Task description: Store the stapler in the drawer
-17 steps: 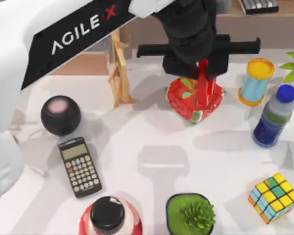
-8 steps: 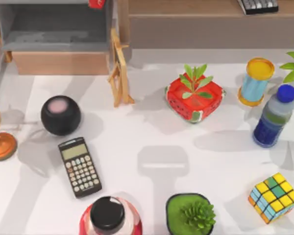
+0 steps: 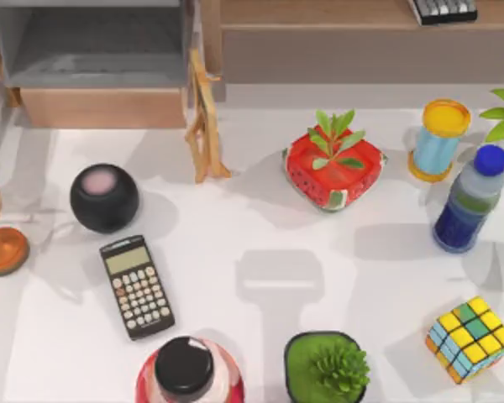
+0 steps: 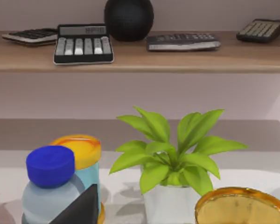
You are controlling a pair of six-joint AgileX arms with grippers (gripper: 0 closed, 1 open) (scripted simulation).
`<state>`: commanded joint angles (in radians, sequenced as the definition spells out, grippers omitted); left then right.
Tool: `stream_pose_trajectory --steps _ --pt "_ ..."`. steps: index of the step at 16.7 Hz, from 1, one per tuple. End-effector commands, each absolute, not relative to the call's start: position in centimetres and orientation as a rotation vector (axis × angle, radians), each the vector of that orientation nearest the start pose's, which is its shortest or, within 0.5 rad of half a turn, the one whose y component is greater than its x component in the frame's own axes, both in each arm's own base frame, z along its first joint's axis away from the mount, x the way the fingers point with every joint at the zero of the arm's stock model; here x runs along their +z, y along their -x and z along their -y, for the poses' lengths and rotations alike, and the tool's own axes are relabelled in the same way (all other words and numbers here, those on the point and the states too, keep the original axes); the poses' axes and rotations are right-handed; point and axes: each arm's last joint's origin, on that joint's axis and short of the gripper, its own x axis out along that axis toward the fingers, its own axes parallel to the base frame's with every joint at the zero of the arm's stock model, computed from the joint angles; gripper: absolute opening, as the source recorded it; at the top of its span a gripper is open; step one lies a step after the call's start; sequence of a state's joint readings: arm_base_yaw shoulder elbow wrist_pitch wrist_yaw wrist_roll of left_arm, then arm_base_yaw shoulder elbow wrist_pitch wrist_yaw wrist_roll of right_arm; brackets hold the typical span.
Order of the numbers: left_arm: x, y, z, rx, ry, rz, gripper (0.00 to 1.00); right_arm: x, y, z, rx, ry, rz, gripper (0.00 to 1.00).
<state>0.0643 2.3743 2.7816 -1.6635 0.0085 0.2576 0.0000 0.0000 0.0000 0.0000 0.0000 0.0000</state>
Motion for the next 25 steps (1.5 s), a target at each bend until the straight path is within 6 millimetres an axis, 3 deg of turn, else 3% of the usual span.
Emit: stream_pose_trajectory --steps 4,6,8,11,13,25 --pt "28.5 -46.3 -12.2 0.001 -0.101 -1.37 0.0 16.0 -10.6 0.1 0.0 0.0 0.0 1.0" --pt "25.5 -47.0 -15.0 0.021 -0.065 -1.414 0.0 16.0 -10.6 0.1 0.0 0.0 0.0 1.0" --pt "22.4 -47.5 -16.5 0.02 -0.039 -1.46 0.0 16.0 -10.6 0.1 0.0 0.0 0.0 1.0" --pt "18.8 -48.1 -17.3 -0.001 -0.016 -1.537 0.0 16.0 -10.6 0.1 0.0 0.0 0.0 1.0" --pt "17.6 -48.1 -17.3 -0.011 -0.009 -1.572 0.0 16.0 -10.6 0.1 0.0 0.0 0.0 1.0" --pt "17.3 -48.3 -17.2 -0.013 -0.012 -1.571 0.0 16.0 -10.6 0.1 0.0 0.0 0.0 1.0"
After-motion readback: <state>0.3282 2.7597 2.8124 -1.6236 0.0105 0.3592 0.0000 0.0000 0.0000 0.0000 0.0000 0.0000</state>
